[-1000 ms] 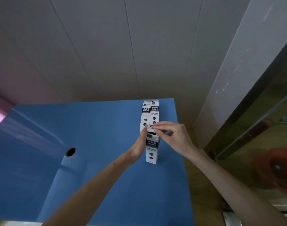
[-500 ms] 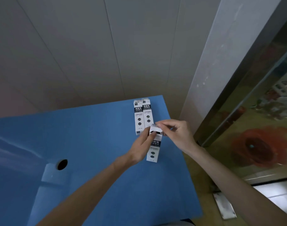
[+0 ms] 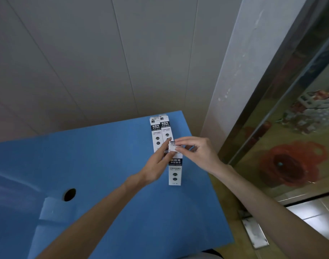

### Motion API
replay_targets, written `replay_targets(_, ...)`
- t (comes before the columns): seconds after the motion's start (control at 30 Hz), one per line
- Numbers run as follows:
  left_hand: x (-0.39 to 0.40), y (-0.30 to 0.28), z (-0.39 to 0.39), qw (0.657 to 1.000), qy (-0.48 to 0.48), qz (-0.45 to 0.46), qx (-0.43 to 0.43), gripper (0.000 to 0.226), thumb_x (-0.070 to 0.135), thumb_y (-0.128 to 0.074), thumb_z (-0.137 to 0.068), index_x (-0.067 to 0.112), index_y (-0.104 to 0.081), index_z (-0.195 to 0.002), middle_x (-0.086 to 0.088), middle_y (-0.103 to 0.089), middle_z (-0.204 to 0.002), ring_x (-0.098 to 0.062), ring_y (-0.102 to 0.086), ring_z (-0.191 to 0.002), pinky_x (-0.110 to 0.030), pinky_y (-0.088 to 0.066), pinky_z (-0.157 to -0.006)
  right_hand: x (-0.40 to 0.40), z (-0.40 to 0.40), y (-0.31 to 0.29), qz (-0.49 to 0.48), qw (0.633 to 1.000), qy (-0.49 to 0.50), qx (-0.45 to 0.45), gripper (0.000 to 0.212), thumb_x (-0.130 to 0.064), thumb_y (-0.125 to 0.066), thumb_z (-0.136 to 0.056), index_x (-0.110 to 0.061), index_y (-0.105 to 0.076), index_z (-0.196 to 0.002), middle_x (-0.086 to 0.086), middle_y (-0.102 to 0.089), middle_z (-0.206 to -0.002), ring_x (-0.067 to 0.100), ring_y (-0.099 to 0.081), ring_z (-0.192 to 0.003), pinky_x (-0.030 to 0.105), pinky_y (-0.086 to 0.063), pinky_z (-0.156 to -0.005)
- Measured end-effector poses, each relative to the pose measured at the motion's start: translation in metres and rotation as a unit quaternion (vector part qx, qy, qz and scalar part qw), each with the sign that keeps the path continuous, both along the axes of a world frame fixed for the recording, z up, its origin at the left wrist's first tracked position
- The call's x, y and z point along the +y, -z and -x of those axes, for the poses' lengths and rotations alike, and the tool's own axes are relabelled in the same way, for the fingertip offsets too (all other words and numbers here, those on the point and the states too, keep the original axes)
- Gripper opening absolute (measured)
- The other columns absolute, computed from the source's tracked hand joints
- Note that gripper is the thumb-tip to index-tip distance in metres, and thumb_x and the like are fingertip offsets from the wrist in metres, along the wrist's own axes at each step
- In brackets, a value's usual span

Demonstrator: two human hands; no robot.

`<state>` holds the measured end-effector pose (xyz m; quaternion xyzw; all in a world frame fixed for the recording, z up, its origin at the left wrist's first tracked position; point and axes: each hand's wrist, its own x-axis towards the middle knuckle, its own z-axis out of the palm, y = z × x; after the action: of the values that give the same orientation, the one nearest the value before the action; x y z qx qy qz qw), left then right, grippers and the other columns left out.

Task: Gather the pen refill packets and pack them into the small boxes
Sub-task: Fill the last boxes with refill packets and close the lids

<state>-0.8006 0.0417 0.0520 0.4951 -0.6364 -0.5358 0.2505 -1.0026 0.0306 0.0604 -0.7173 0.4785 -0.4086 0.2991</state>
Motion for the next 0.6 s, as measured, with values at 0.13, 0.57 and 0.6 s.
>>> replay_targets(0.13,-0.004,0.003,-0.005,1.000,0.005,0.020,-0.019,0.062,0.039,-0.051,-0.106,0.033,-0.022,-0.161,0.015,-0.055,-0.144,0.000,-0.056,-0.127,-0.028,-0.045,-0.109,-0.004,0.000,0.002,-0.003,1.000,-0.007,0.000,0.022,-0.021,-0.079,-0.089,-0.017,-0.081,-0.111,-0.008,-0.076,-0.117,0.003,-0.071,-0.105,0.027,-0.059,-0.083)
replay_targets(0.57,-0.010,0.011,-0.008,0.998,0.000,0.056,-0.040,0.058,0.028,-0.056,-0.105,0.027,-0.031,-0.157,0.001,-0.059,-0.140,-0.006,-0.059,-0.127,-0.023,-0.049,-0.105,-0.019,0.007,-0.001,0.006,0.999,-0.035,0.013,0.022,-0.025,-0.079,-0.088,-0.016,-0.081,-0.108,-0.007,-0.077,-0.111,0.001,-0.072,-0.101,0.027,-0.059,-0.087)
replay_targets(0.6,-0.010,0.011,-0.009,0.998,0.000,0.057,-0.040,0.058,0.028,-0.056,-0.106,0.029,-0.030,-0.158,0.001,-0.058,-0.140,-0.007,-0.059,-0.128,-0.025,-0.049,-0.106,-0.020,0.007,-0.001,0.006,0.999,-0.035,0.011,0.022,-0.026,-0.079,-0.088,-0.016,-0.082,-0.108,-0.007,-0.078,-0.111,0.001,-0.072,-0.101,0.027,-0.060,-0.087)
